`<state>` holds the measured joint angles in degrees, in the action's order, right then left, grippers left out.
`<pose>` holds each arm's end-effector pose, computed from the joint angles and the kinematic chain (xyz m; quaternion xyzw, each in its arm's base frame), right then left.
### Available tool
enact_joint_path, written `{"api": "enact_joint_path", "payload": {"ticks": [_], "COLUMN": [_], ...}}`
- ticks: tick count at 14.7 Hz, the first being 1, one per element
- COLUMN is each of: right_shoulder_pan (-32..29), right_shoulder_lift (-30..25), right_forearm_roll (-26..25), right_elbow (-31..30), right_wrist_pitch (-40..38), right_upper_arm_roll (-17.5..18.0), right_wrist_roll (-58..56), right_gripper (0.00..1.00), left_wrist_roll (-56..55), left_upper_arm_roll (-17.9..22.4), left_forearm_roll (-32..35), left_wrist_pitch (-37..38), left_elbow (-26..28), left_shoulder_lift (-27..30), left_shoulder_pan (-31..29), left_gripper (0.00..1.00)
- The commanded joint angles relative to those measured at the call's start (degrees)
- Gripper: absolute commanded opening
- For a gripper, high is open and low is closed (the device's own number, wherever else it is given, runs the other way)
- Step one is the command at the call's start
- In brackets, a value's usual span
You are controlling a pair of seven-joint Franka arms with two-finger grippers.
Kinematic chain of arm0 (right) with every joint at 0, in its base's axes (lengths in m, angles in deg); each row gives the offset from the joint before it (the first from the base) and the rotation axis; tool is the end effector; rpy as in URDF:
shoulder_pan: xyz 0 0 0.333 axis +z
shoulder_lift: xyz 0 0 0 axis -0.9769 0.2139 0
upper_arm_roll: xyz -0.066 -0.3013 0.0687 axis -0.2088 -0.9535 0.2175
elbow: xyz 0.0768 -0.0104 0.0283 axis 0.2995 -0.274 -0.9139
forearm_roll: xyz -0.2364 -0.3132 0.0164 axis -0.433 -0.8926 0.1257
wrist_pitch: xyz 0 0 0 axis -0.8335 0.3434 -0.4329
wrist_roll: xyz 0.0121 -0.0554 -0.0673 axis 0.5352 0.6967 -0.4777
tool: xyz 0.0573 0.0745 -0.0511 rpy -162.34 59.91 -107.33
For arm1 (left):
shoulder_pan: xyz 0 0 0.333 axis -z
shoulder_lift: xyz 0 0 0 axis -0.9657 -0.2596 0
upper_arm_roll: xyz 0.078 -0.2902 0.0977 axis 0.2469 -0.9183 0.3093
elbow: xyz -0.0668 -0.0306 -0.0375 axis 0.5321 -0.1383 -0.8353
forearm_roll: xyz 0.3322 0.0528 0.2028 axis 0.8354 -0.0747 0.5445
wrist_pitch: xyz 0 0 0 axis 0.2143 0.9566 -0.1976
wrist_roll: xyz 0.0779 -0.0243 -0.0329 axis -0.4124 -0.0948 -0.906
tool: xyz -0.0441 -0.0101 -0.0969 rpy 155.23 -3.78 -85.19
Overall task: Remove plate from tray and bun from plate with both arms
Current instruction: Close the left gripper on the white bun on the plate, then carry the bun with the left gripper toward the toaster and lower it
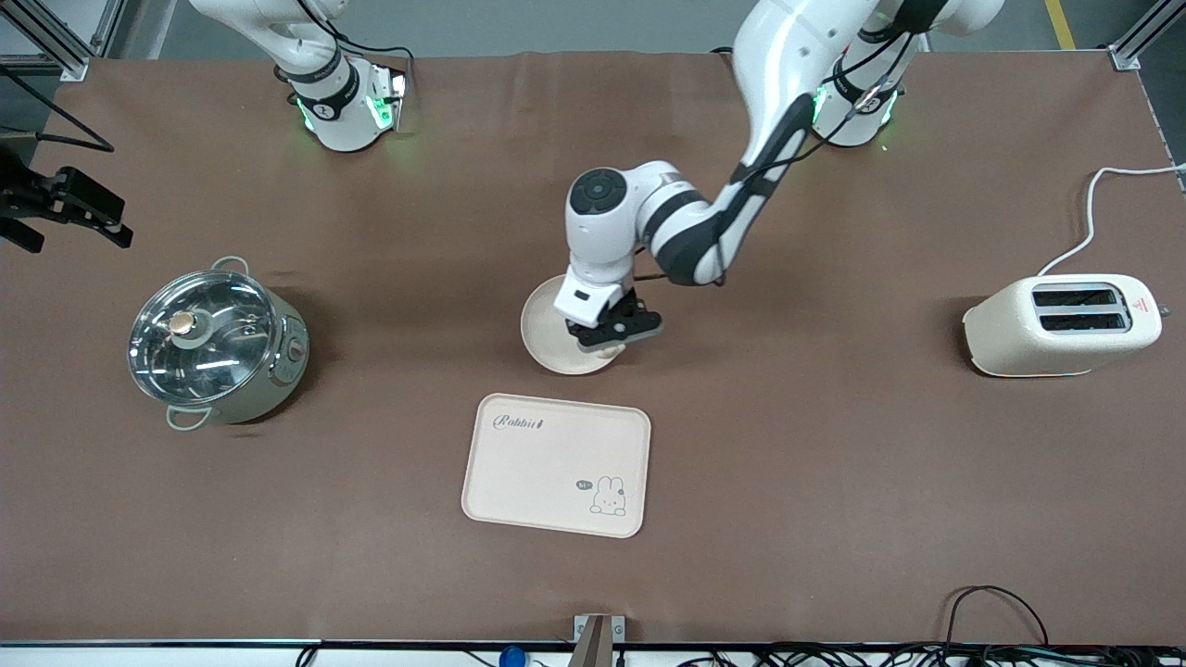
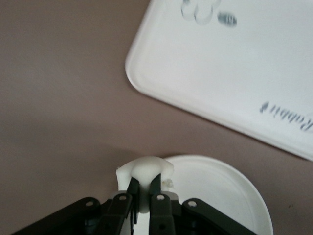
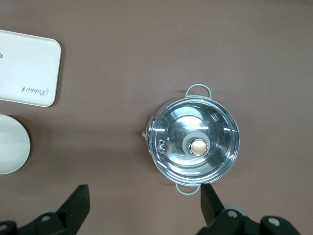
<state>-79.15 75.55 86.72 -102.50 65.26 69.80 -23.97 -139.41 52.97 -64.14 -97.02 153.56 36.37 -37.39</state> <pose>0.5431 -0.0113 0.6567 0.9993 0.0285 0.0259 0.0040 0.5091 -0.4950 0.2919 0.9889 0.1155 0.0931 0.0014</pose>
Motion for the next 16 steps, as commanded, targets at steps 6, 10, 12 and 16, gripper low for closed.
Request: {"api": "enact_joint_path", "payload": {"ticks": [6, 10, 12, 16], "right_shoulder_pan": [0.80, 0.98, 0.98, 1.15], "right_shoulder_lift": [0.31, 0.31, 0.31, 0.31], "right_forearm_roll": [-0.75, -0.66, -0.66, -0.66], "right_elbow": [0.35, 0.26, 0.17, 0.17], "right_wrist_pitch": [-0.39, -0.65, -0.65, -0.65], "right_upper_arm_roll": [-0.45, -0.45, -0.45, -0.45], "right_wrist_roll": [0.29, 0.29, 0.29, 0.29], "right_gripper": [1.00, 1.00, 1.00, 1.00], "left_wrist_roll": [40.56, 48.15, 50.95, 51.49], "left_upper_arm_roll": [-1.88, -5.23, -5.23, -5.23], "left_forearm_roll": [-4.94, -4.94, -5.03, -5.03], "left_wrist_pitch": [1.21, -7.93, -9.17, -9.70], "left_elbow": [5.56, 11.63, 11.64, 11.29], "left_shoulder_lift": [4.33, 1.26, 0.29, -0.60], "left_shoulder_pan": [-24.70, -35.53, -36.68, -37.39], "left_gripper": [0.00, 0.33, 0.69, 1.00]}}
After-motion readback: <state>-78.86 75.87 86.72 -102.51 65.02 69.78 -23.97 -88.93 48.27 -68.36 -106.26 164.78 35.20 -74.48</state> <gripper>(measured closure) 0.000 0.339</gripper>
